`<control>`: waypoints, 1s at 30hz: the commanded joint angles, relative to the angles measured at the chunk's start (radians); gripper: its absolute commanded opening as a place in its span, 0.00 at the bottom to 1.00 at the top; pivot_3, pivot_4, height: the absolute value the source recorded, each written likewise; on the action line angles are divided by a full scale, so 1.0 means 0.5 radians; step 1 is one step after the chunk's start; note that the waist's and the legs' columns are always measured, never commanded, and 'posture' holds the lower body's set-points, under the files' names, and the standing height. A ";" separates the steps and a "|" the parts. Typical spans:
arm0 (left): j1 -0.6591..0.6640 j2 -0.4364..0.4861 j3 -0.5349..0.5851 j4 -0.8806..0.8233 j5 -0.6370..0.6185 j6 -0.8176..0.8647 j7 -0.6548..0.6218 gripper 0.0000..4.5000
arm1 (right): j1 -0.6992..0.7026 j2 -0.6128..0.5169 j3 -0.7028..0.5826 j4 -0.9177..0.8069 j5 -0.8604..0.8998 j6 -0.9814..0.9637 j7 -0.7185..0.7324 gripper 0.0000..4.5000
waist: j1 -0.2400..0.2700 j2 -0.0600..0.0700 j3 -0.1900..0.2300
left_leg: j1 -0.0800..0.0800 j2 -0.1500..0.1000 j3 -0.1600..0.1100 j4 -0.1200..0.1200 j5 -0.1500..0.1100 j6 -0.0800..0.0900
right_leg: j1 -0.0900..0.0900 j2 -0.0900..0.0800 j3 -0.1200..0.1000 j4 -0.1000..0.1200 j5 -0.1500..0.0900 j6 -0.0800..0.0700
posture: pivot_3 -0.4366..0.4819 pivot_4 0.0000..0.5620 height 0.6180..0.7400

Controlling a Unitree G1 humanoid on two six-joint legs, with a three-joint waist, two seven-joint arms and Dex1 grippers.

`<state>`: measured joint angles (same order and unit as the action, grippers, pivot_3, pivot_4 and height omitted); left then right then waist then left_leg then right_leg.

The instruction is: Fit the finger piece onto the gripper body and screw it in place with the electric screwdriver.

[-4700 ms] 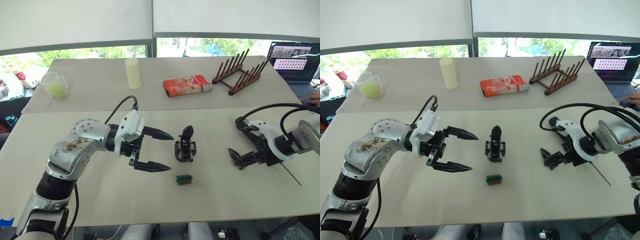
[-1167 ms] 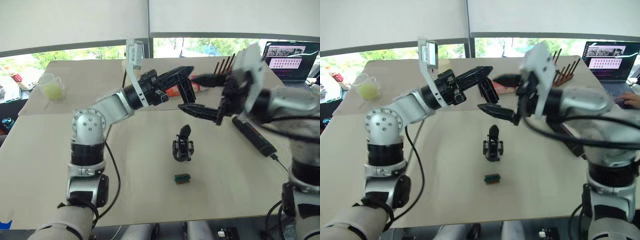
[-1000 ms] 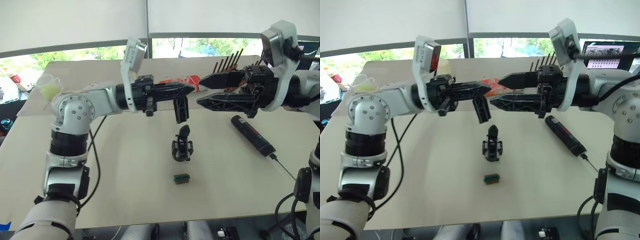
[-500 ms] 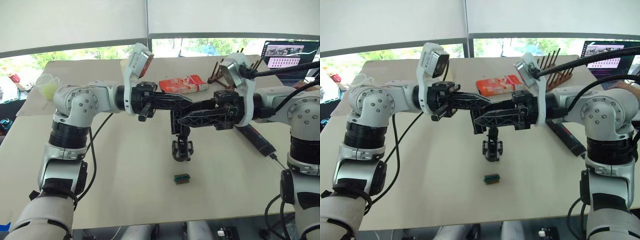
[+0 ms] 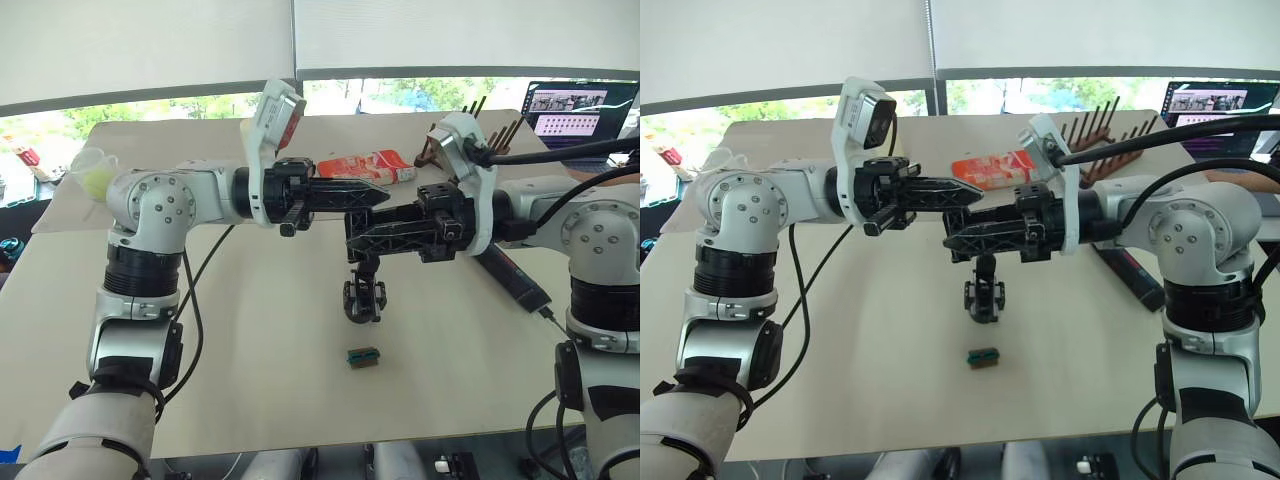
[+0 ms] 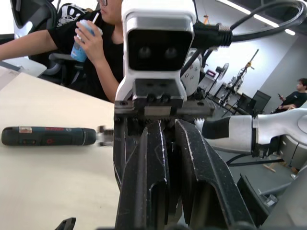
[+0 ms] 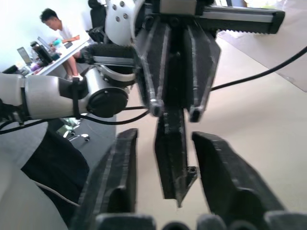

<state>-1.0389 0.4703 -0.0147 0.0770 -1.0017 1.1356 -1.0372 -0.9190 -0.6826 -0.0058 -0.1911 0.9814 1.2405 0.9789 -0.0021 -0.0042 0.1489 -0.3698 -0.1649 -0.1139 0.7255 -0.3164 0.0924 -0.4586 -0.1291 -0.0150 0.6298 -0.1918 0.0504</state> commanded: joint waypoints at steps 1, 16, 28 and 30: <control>-0.037 0.001 0.062 -0.038 -0.016 0.007 -0.009 0.00 | -0.047 0.029 -0.035 -0.019 0.008 -0.048 -0.020 0.10 | -0.002 0.000 0.000 | 0.000 0.000 0.000 0.000 0.000 0.000 | 0.000 0.000 0.000 0.000 0.000 0.000 | 0.48 0.27 1.00; -0.010 -0.004 0.051 -0.055 0.041 -0.006 -0.036 0.00 | -0.080 0.049 -0.056 -0.015 0.010 -0.047 -0.025 0.61 | -0.003 0.000 0.000 | 0.000 0.000 -0.001 0.001 0.000 0.000 | 0.000 0.000 0.000 0.000 0.000 0.000 | 0.48 0.27 1.00; -0.006 0.006 0.024 -0.031 0.105 -0.046 -0.085 0.00 | -0.077 -0.006 -0.031 -0.047 -0.005 -0.084 0.108 0.27 | -0.002 0.000 0.000 | 0.000 0.000 -0.001 0.001 0.000 0.000 | 0.000 0.000 0.000 0.000 0.000 0.000 | 0.48 0.27 1.00; -0.010 0.005 0.022 -0.020 0.119 -0.049 -0.097 0.00 | -0.075 -0.013 -0.026 -0.050 -0.009 -0.092 0.122 0.12 | -0.002 0.000 0.000 | 0.000 -0.001 -0.001 0.001 0.000 0.000 | 0.000 0.000 0.000 0.000 0.000 0.000 | 0.48 0.27 1.00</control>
<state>-1.0382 0.4635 -0.0128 0.0771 -0.9489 1.1301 -1.0750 -0.9369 -0.6811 -0.0004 -0.1862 0.9504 1.2252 0.9988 -0.0033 -0.0041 0.1489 -0.3697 -0.1652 -0.1144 0.7261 -0.3164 0.0924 -0.4583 -0.1292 -0.0150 0.6301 -0.1918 0.0504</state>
